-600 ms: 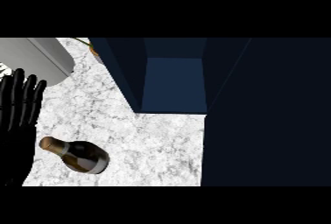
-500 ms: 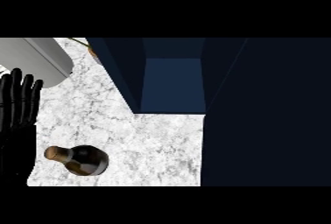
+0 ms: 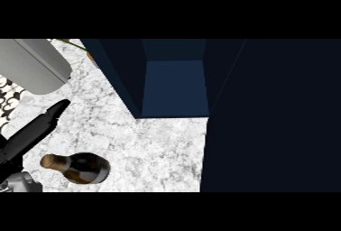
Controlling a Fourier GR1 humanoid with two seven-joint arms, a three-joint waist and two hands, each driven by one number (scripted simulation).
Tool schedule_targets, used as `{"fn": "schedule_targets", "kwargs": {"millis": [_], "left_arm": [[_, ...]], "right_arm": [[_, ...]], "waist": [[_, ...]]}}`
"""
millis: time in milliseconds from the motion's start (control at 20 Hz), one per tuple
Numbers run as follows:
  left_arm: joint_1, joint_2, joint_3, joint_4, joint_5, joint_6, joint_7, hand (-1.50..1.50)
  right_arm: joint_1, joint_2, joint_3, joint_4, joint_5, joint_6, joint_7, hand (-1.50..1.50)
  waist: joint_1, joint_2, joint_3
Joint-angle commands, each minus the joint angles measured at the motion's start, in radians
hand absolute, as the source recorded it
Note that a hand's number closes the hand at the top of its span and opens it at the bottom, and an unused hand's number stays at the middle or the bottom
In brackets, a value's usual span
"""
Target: Pick up the wine, place it into the cabinet and close the cabinet
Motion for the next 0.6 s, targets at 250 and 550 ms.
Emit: {"fn": "schedule_targets", "kwargs": {"millis": [250, 550], "left_arm": [[-0.256, -0.010, -0.172, 0.136, -0.395, 0.388, 0.343, -1.50], [-0.439, -0.010, -0.188, 0.238, -0.667, 0.369, 0.639, -1.50]], "right_arm": [[0.022, -0.038, 0.053, -0.132, -0.122, 0.061, 0.126, -1.50], [0.078, -0.046, 0.026, -0.175, -0.159, 0.062, 0.131, -1.50]], "waist": [[-0.033, -0.004, 0.004], [-0.018, -0.008, 0.003]]}}
